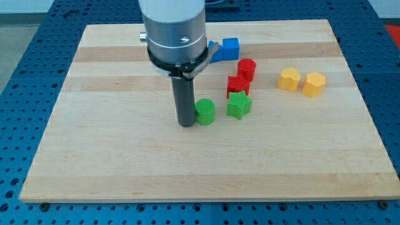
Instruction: Push green circle closer to green star
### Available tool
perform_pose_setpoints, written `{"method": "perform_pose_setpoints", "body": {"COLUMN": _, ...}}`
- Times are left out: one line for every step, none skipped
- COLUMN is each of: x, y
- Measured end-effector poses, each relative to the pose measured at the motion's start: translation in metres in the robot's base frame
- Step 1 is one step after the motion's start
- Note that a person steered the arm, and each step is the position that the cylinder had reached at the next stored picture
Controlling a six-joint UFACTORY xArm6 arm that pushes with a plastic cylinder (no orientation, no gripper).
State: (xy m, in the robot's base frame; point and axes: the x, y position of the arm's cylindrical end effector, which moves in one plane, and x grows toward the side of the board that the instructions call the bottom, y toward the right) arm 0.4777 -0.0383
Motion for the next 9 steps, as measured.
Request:
{"method": "perform_pose_setpoints", "body": {"x": -0.014, "y": 0.001}}
{"method": "perform_pose_setpoints", "body": {"x": -0.014, "y": -0.016}}
{"method": "perform_pose_setpoints", "body": {"x": -0.036, "y": -0.016}}
{"method": "perform_pose_setpoints", "body": {"x": -0.046, "y": -0.002}}
{"method": "perform_pose_setpoints", "body": {"x": -0.043, "y": 0.004}}
{"method": "perform_pose_setpoints", "body": {"x": -0.038, "y": 0.005}}
{"method": "perform_pose_setpoints", "body": {"x": -0.015, "y": 0.018}}
{"method": "perform_pose_setpoints", "body": {"x": -0.003, "y": 0.018}}
{"method": "perform_pose_setpoints", "body": {"x": 0.023, "y": 0.038}}
